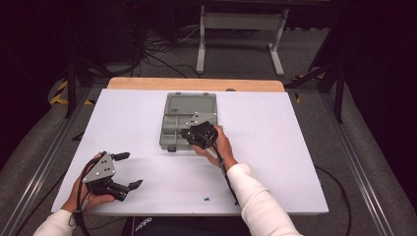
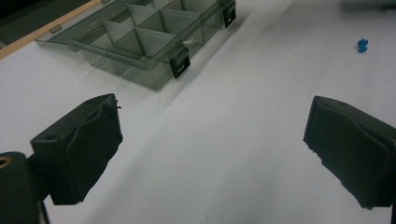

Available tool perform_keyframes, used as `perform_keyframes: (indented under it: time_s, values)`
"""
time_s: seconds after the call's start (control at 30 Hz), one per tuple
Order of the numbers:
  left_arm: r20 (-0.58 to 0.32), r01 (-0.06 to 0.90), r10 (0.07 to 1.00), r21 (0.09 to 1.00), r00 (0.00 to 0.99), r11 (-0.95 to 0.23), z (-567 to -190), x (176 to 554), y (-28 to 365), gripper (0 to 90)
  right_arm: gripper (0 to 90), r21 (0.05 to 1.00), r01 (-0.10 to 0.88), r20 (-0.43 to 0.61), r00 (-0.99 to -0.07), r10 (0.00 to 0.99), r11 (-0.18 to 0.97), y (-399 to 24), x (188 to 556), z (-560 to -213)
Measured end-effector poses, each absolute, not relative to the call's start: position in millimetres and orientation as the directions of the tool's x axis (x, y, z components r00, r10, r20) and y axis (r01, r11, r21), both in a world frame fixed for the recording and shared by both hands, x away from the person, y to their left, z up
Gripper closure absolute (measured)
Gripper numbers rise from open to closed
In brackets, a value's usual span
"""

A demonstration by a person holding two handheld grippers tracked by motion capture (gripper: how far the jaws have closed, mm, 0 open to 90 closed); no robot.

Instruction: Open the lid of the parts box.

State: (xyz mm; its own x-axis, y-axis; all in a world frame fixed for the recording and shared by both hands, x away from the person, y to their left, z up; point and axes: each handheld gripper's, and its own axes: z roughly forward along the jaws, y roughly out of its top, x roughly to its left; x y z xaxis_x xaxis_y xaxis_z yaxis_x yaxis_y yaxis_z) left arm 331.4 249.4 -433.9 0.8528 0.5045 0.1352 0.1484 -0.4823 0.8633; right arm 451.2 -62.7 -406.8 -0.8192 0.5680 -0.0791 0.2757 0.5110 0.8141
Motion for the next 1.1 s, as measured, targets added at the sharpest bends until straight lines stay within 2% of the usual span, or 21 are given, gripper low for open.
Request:
perform_keyframes:
  time_s: [1.1]
  values:
    - [0.131, 0.145, 0.496, 0.865, 0.858, -0.480, -434.0, 329.9, 250.6, 4.8, 83.9, 0.800, 0.294, -0.086, -0.807, 0.585, 0.522, -60.6, 459.0, -411.4]
